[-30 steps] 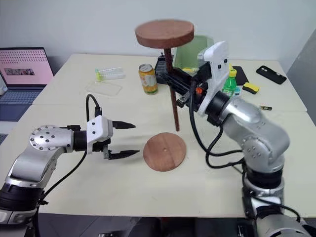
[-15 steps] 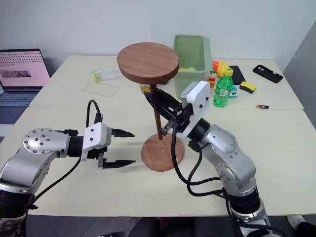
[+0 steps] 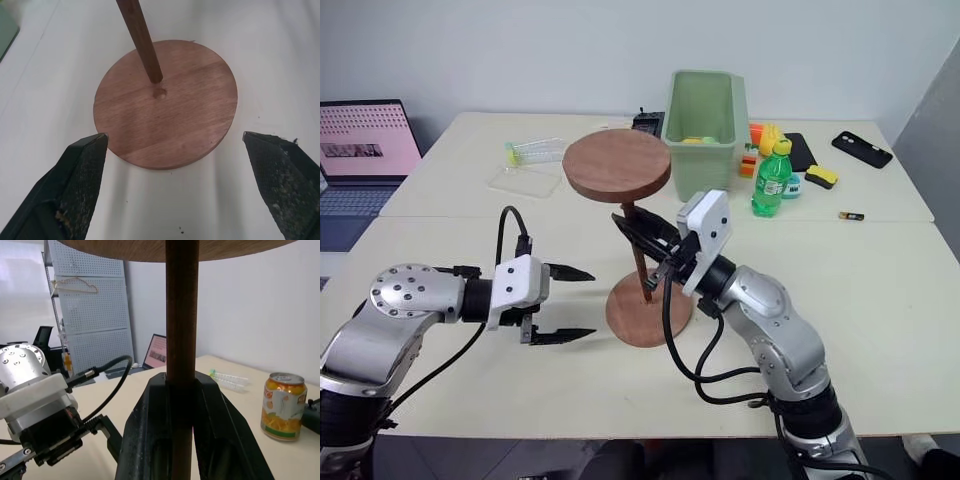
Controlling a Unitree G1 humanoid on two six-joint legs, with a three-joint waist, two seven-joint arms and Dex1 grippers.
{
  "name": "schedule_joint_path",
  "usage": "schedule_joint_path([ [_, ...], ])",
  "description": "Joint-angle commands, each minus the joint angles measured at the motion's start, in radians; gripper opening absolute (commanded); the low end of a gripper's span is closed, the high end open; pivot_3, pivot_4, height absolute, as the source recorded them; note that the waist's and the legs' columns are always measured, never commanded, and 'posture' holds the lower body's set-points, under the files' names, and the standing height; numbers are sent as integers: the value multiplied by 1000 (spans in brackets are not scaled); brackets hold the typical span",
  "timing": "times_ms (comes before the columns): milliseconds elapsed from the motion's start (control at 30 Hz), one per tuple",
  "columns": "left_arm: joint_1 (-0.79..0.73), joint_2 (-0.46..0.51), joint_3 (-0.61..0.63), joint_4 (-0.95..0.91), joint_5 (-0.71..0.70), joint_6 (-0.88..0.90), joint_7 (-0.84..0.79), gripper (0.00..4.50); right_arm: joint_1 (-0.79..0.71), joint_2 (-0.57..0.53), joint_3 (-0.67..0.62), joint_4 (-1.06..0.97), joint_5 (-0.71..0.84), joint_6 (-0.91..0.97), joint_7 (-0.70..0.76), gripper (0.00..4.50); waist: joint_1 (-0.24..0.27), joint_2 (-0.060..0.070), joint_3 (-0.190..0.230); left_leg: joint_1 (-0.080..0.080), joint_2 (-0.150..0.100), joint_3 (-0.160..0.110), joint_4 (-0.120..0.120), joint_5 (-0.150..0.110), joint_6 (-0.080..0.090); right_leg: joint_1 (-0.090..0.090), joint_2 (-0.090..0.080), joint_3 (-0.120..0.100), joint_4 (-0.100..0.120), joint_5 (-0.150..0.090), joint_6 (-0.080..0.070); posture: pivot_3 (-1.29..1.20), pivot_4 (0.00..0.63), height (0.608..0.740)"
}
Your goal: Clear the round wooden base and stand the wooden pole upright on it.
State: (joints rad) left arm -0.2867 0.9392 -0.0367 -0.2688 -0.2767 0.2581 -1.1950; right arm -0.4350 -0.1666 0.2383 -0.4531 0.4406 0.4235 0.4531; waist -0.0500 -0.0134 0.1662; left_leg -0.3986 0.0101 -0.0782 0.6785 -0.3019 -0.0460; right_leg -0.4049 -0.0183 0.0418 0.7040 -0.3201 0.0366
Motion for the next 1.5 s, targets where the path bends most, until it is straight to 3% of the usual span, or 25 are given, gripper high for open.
schedule_joint_path([
  [33, -7, 9, 7, -17, -3, -18, -14, 4500, 1, 16, 1, -11, -17, -45, 7, 216, 0, 0, 0, 0, 0, 0, 0, 0, 0, 0, 0, 0, 0, 0, 0, 0, 150, 740],
  [1500, -26, -10, -8, 66, 31, -93, -18, 4500, 41, 40, 46, 55, -109, -140, 78, 216, 0, 0, 0, 0, 0, 0, 1, 0, 0, 0, 0, 0, 2, 0, 0, 0, 150, 740],
])
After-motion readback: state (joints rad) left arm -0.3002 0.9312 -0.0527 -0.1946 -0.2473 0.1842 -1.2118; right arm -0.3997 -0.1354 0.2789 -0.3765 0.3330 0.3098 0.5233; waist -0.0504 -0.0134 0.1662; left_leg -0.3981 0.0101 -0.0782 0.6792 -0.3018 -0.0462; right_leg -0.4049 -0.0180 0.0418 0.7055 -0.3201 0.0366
